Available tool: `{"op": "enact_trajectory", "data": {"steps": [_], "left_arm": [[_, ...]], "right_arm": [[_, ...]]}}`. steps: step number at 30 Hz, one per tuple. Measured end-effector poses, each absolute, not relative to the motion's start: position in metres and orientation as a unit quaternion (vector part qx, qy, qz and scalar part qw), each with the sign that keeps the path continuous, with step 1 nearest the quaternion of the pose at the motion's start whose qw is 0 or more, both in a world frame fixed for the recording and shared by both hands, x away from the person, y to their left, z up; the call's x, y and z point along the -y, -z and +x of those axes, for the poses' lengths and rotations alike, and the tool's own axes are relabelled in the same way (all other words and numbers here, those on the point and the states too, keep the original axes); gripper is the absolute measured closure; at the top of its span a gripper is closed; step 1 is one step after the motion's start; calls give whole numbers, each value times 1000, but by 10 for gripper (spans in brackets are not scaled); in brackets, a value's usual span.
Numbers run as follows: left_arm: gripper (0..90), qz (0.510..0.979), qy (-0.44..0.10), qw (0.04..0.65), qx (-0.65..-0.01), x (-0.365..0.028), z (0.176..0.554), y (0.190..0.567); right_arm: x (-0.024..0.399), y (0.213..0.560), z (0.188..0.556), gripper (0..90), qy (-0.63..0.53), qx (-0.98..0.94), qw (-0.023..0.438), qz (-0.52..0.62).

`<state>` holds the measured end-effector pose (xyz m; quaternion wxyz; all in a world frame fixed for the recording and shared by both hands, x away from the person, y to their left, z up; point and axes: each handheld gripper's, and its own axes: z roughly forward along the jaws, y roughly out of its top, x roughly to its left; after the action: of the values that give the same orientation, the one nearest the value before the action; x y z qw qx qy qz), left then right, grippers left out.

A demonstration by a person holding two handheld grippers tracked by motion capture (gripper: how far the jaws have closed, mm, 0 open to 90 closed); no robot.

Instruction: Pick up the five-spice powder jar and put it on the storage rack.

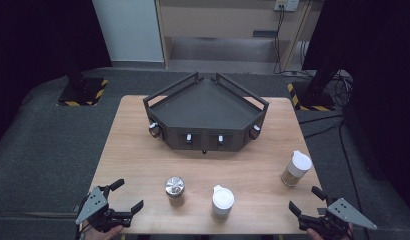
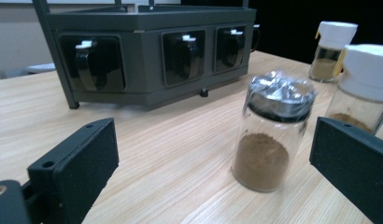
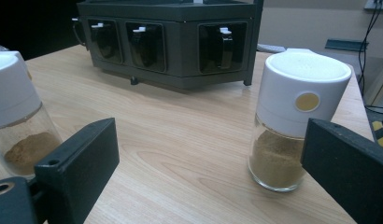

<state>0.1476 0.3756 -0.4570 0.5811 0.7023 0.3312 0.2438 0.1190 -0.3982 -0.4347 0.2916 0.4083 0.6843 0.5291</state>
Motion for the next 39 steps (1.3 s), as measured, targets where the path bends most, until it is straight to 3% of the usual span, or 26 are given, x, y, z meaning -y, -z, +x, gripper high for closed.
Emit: {"op": "enact_trajectory", "data": {"steps": [21, 39], "left_arm": [[0, 718, -216, 579, -321, -369, 169, 420], [0, 746, -180, 570, -294, -337, 193, 405]], "right_arm": [[398, 433, 119, 49, -524, -683, 292, 415], [399, 434, 119, 54, -527, -682, 289, 417]]}}
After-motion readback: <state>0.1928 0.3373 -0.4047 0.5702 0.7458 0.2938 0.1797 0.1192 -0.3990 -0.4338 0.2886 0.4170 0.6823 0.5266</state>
